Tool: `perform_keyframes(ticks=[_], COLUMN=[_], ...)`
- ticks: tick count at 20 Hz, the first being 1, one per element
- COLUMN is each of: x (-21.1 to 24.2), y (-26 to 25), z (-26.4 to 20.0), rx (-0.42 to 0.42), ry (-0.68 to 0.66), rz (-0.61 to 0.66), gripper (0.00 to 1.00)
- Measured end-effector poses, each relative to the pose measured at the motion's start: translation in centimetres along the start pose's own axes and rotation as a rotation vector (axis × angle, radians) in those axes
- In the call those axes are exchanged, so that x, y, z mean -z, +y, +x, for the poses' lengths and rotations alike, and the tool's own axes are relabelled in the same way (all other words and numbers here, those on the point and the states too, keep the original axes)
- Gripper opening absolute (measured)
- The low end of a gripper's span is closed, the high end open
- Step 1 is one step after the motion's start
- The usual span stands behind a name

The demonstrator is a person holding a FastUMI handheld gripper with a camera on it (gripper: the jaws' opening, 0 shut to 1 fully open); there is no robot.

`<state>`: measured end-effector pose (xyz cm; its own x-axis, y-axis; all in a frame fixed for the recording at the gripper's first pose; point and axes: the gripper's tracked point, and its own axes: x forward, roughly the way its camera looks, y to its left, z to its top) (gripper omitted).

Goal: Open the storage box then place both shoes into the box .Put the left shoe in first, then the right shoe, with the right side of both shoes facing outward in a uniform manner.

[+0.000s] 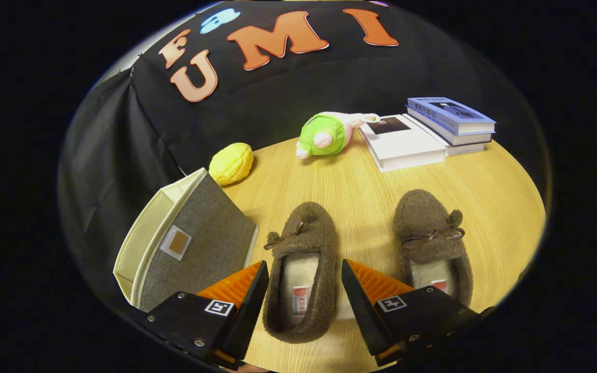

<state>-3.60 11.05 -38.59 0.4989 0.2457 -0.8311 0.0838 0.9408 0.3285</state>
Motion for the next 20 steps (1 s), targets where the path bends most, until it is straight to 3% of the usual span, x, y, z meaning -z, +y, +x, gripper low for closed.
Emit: perform_keyframes(ticks=[2,6,13,18,20], x=[0.3,0.6,1.1,0.3,-0.1], y=[-1.0,-1.7,-2.7,-3.0,-3.1], z=[1.0,2.5,5.4,5.5,5.4], rx=[0.037,0.066,0.123,0.141,0.150], ry=[0.016,0.036,0.080,0.049,0.028], rz=[-0.010,0.001,0.062,0.082,0.107], gripper=[0.85,0.71,0.29,0.22,0.12])
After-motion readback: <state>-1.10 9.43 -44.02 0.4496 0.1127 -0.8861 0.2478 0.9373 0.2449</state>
